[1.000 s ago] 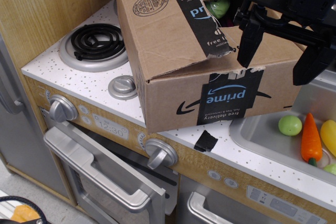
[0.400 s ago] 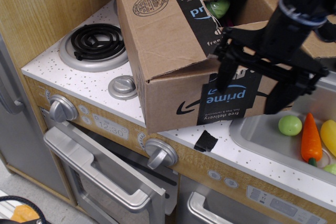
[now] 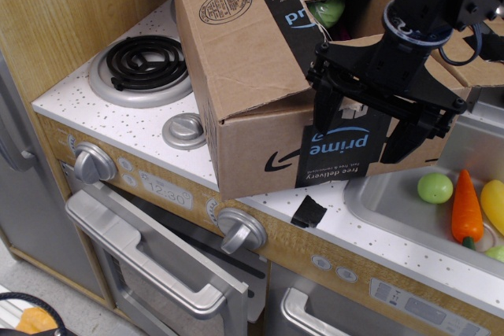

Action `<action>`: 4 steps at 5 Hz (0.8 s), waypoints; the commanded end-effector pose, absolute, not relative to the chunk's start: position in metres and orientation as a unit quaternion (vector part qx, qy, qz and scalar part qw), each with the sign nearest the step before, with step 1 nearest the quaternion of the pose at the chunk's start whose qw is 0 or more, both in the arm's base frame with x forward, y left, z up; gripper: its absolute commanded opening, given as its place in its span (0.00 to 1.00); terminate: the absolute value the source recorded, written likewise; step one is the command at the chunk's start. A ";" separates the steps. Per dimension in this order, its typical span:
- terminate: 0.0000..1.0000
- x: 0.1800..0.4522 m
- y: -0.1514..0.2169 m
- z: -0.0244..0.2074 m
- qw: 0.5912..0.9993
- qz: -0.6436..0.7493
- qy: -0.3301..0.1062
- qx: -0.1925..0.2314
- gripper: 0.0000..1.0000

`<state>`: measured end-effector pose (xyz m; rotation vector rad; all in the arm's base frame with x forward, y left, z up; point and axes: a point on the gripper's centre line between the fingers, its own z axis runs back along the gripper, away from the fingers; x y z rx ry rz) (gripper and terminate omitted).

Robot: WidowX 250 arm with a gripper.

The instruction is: Open large4fbox flaps

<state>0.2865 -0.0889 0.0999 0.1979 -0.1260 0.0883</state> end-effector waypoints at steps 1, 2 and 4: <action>0.00 0.295 -0.076 0.150 0.978 0.006 -0.077 0.193 1.00; 0.00 0.289 -0.058 0.161 0.969 -0.015 -0.070 0.236 1.00; 0.00 0.269 -0.025 0.180 0.943 -0.060 -0.054 0.322 1.00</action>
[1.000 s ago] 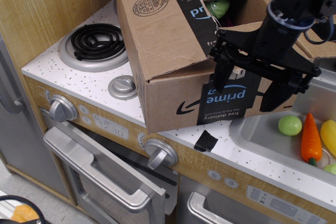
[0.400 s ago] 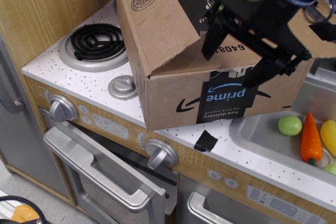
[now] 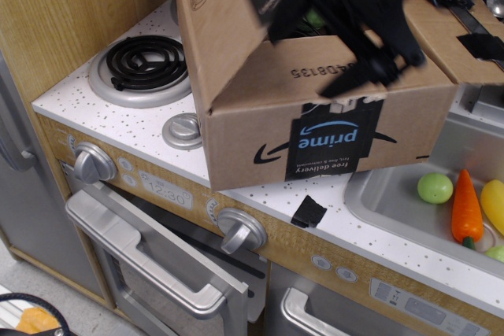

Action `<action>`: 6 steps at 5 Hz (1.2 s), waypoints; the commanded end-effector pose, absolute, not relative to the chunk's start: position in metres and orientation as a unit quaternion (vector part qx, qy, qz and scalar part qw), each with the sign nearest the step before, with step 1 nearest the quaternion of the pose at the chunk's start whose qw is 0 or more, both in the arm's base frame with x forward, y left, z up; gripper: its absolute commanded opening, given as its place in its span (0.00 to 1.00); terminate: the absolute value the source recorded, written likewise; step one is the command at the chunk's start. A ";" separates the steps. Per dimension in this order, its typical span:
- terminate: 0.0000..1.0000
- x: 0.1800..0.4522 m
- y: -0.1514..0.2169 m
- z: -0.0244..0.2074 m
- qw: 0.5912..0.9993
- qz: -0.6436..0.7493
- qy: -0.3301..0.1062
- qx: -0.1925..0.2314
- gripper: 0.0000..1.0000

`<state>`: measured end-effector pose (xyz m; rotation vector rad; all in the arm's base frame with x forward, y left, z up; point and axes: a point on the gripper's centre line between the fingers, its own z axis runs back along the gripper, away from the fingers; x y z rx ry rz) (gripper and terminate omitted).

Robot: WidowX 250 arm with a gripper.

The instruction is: Open large4fbox flaps

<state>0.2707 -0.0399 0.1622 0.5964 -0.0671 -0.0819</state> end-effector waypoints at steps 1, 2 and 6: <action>0.00 0.262 -0.015 0.193 0.927 -0.065 -0.050 0.366 1.00; 0.00 0.250 0.006 0.188 0.932 -0.049 -0.066 0.354 1.00; 0.00 0.238 0.063 0.126 0.977 0.018 -0.122 0.175 1.00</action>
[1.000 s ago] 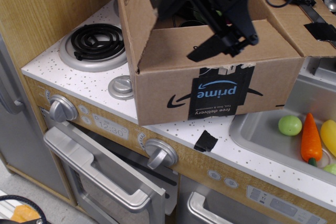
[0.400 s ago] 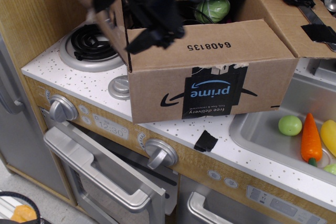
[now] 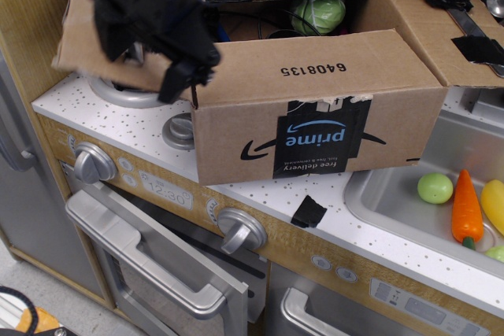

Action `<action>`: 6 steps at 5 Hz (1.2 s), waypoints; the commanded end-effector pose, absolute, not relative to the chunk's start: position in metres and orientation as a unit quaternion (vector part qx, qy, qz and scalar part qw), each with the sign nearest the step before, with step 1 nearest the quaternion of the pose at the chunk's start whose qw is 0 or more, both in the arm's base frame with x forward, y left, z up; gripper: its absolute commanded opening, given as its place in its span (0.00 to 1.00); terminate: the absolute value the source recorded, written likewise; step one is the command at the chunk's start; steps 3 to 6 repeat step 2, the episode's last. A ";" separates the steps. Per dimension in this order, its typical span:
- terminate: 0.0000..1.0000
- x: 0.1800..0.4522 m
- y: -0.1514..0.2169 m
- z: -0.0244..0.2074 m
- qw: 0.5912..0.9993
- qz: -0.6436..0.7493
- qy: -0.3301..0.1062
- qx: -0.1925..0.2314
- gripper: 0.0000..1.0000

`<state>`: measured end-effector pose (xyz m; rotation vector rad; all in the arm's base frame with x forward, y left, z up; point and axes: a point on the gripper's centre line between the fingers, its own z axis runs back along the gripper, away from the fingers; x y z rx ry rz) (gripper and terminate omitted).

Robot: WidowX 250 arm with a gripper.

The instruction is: Open large4fbox flaps

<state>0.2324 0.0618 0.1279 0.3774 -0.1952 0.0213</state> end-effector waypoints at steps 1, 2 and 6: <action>0.00 0.239 0.059 0.108 0.978 0.030 -0.133 0.158 1.00; 1.00 0.240 0.055 0.100 0.979 0.042 -0.137 0.146 1.00; 1.00 0.240 0.055 0.100 0.979 0.042 -0.137 0.146 1.00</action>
